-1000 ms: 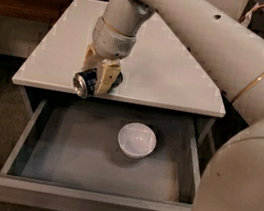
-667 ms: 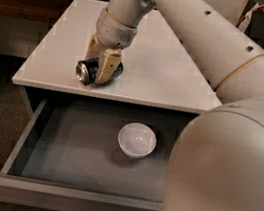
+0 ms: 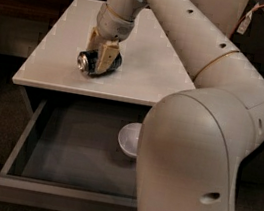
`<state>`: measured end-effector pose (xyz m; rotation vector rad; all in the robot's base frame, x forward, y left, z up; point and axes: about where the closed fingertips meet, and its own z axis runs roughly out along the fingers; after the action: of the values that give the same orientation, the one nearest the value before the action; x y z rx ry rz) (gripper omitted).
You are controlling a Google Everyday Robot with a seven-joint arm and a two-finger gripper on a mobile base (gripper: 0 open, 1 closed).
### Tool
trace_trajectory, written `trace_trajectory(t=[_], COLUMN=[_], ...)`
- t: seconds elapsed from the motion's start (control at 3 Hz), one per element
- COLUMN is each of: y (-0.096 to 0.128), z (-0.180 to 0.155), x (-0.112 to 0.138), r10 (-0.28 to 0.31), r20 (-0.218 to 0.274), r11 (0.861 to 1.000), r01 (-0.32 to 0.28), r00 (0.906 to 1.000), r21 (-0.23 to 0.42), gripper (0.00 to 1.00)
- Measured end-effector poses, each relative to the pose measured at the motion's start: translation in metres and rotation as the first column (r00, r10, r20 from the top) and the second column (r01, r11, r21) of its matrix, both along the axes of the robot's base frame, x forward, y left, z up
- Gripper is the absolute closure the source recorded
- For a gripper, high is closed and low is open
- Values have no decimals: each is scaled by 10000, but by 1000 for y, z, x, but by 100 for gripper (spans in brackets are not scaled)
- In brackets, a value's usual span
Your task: Pick pepsi can from top drawer and place on counter
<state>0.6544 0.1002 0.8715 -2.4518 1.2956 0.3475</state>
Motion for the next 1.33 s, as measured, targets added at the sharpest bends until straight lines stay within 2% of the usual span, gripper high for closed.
trace_trajectory(t=[0.67,1.0,1.33], y=[8,15,17], z=[-8,-11,-12], x=[21,26,28], r10=[-173,-234,-250], r20=[1,127,161], r11=[9998,9996,9995], r01=[173,232,247], r00=[9998,9996,9996], r21=[3,144,187], gripper=[36,4,0])
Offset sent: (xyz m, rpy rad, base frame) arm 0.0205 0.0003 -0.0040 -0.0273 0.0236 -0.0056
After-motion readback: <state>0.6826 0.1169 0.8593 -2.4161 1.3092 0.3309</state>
